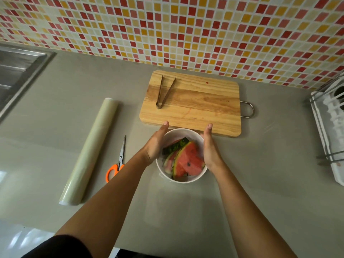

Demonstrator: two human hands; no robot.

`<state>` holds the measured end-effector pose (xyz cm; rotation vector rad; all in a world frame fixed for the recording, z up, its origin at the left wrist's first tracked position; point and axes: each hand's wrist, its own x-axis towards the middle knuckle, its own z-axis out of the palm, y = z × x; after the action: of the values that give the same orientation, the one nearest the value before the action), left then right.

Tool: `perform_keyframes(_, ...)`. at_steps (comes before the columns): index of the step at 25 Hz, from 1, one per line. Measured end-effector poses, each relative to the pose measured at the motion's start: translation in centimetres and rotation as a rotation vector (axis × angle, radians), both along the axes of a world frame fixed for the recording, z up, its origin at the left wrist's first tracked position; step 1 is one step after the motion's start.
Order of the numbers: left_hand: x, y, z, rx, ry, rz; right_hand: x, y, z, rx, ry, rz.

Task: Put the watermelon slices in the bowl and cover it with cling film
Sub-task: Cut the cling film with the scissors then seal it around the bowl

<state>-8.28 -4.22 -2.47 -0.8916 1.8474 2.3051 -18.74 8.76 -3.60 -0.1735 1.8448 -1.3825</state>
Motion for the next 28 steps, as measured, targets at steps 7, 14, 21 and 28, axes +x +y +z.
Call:
perform_keyframes(7, 0.2, -0.1, 0.6, -0.228, -0.144, -0.024, 0.7, 0.5, 0.7, 0.105, 0.185, 0.000)
perform_keyframes(14, 6.4, 5.5, 0.4, -0.309, 0.006, 0.613, 1.6, 1.3, 0.8, -0.106, 0.251, -0.259)
perform_keyframes(21, 4.2, 2.3, 1.0, -0.164, 0.083, 0.232, 3.8, 4.2, -0.1, 0.154, 0.457, -0.351)
perform_keyframes(28, 7.1, 7.4, -1.5, -0.094, 0.205, 0.444, 6.1, 3.6, 0.1, -0.231, 0.158, -0.437)
